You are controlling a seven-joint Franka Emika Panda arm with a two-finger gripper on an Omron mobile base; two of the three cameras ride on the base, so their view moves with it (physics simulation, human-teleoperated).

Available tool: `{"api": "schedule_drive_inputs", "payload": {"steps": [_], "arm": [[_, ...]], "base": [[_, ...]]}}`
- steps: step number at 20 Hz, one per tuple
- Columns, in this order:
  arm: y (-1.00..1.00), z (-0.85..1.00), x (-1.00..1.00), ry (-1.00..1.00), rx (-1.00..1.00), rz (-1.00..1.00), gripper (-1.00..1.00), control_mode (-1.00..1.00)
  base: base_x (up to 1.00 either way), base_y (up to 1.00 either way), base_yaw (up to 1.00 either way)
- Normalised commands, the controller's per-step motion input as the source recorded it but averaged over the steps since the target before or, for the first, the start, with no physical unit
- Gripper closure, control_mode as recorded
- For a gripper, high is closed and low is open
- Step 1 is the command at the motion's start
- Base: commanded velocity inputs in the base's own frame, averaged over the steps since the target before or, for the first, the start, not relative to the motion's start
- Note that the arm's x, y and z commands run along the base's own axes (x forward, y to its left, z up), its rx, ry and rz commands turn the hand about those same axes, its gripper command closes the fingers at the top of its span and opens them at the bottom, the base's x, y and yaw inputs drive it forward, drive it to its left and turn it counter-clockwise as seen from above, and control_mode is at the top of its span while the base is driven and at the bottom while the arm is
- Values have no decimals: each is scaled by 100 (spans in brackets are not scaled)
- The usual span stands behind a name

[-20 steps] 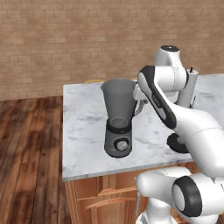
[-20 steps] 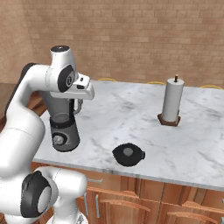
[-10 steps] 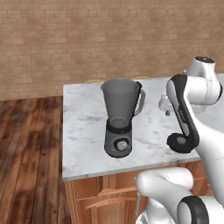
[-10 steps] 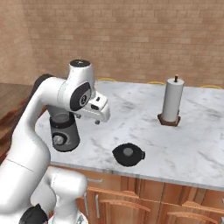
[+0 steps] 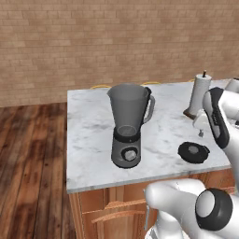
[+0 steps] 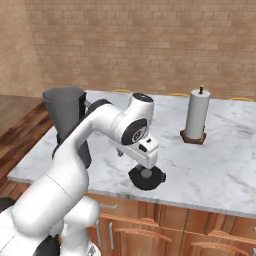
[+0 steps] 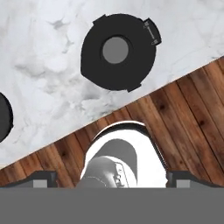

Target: Close the lid blender by securely placing the lid on top.

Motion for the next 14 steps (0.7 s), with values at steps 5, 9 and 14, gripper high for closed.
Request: {"api": "schedule_drive_inputs", "payload": {"steps": [5,9,14], "arm": [[-34,-38,55,16,7,-1,-100,-100],[-1,-19,47,11,-2,0,-100,-100],[7,-31,38,3,-6,0,-100,-100]], "base": [[0,0,0],[0,0,0],[0,0,0]]}}
